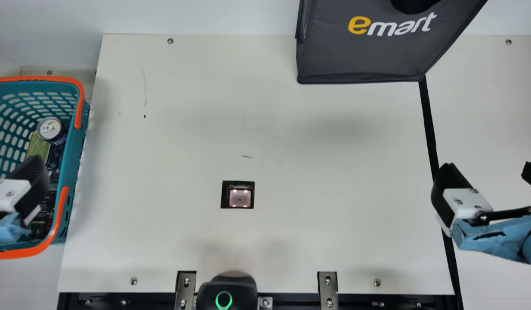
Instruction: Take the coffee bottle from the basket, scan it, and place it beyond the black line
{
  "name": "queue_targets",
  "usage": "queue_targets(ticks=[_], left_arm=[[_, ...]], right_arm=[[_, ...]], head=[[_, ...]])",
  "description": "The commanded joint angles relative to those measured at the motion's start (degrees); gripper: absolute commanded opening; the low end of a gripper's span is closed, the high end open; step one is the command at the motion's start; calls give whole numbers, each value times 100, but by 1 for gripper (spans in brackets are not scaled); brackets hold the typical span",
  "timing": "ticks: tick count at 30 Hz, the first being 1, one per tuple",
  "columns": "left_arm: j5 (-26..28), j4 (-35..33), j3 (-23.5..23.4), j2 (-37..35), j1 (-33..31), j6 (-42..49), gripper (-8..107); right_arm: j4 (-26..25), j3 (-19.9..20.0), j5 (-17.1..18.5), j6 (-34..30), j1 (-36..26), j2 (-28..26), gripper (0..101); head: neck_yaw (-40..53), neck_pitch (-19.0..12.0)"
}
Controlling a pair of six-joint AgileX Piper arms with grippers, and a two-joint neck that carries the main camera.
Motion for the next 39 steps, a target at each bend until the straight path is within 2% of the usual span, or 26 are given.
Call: queue_targets(ticks=[1,15,31,39], left_arm=[[0,0,0,0,0,0,90],[0,0,0,0,0,0,90],[-2,12,1,8,-15,-8,90],[36,102,144,43,-33,-22,90]], right_arm=[[0,0,0,0,0,0,91],[0,0,0,0,0,0,91],[0,0,0,0,0,0,91],[0,0,0,0,0,0,91]], head=[[143,-96],[2009,-96],[2009,-96],[2009,-96]])
